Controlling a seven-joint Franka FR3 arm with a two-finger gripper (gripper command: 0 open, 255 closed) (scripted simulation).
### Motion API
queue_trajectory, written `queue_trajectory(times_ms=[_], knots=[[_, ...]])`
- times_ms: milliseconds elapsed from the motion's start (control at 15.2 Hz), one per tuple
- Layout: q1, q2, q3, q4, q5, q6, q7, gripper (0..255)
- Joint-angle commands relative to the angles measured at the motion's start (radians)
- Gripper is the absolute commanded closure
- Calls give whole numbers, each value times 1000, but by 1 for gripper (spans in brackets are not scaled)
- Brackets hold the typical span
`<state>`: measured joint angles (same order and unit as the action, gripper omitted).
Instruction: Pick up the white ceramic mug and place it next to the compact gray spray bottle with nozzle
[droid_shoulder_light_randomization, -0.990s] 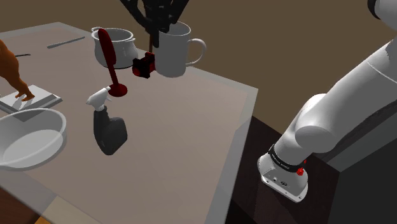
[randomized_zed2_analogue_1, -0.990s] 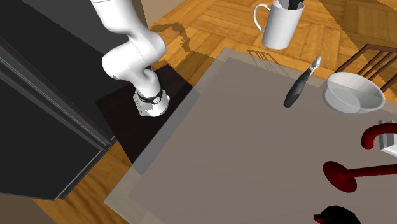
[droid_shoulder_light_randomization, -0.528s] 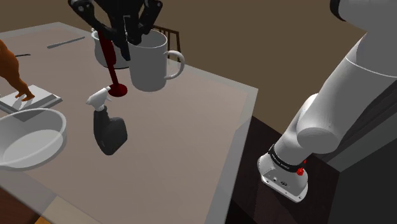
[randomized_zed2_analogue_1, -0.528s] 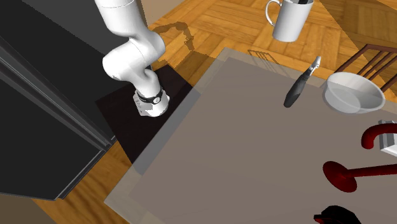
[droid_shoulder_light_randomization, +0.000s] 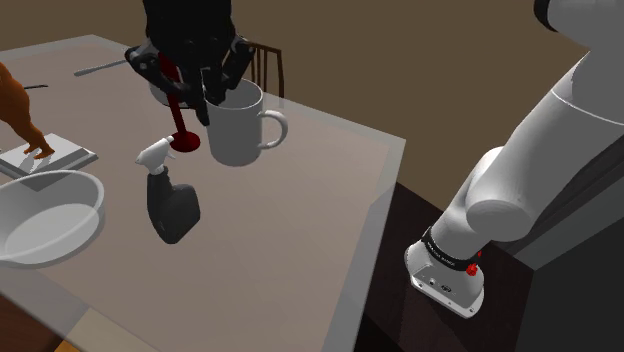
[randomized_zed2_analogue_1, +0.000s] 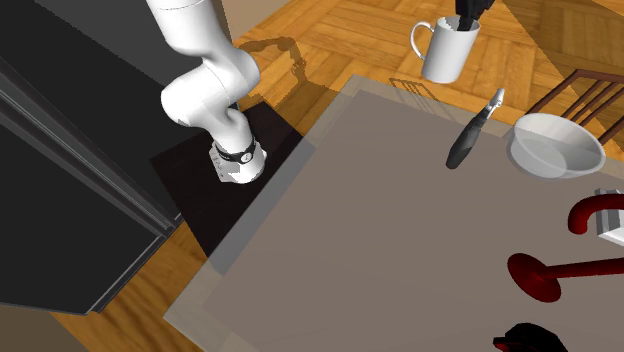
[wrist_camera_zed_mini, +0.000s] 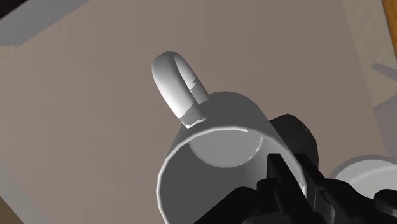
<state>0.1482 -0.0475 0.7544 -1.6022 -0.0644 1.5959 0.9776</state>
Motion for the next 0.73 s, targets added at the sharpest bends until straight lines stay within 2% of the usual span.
queue_trajectory(times_ms=[0,660], knots=[[-1,-9,-2,-34,6,29,-2,255],[-3,-36,-9,-193,24,168,-6,255]])
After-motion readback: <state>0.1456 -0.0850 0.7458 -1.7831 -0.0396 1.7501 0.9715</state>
